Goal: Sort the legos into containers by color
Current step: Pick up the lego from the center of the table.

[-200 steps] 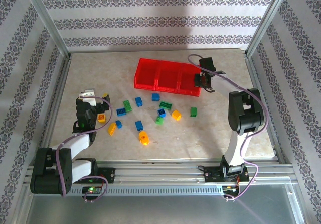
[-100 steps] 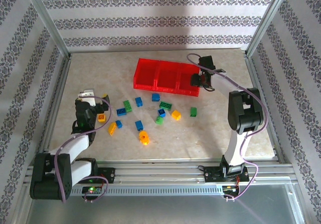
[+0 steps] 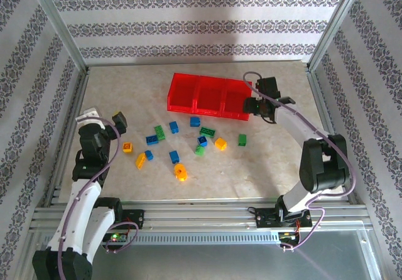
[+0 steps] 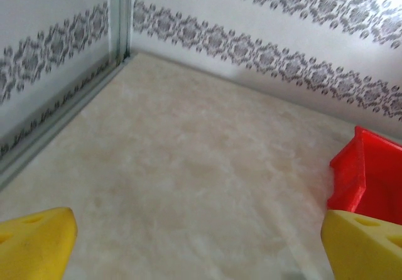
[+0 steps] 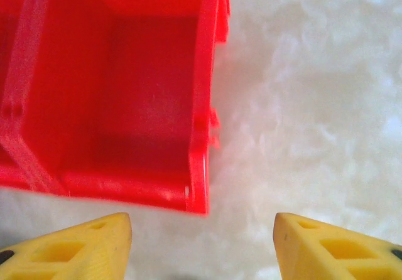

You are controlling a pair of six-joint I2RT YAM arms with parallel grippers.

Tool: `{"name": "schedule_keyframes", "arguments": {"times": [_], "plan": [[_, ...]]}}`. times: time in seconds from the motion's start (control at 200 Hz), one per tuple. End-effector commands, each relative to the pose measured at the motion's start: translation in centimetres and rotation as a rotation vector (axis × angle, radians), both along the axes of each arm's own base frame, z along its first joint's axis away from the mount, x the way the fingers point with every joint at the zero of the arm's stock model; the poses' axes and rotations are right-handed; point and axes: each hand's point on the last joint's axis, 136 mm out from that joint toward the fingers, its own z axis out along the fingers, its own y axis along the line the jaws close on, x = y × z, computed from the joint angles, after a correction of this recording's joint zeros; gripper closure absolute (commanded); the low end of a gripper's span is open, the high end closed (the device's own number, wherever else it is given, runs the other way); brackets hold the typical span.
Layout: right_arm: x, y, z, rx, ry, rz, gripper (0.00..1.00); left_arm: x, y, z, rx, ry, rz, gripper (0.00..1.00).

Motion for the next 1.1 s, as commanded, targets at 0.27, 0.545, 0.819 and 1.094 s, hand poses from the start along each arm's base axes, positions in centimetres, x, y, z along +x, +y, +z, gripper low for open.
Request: {"name": "schedule_keyframes", "arguments": {"times": [0.27,0.545,0.819,1.094], "plan": [[-8.7,5.2,-1.8,0.013,0.039,0.137,0.37,-3.8,-2.9,-4.0,-0.263,0.155,-0.060,0.00],[-12.7,8.9,-3.2,0.010,0.087,0.257,0.36,-5.2,-5.0,-4.5,-0.352,0.092,-0.101,0.00],[-13.8,11.1,-4.5,0.001,0.139,0.351,0.36,-4.8,-6.9,-5.3,-0.298,0.127,-0.134,0.00],[-13.2,12.3,-6.1,-0.021,0.210,0.387,0.37,-3.9,-7.3,-6.3,-0.304,0.150,-0.117,0.00]]}}
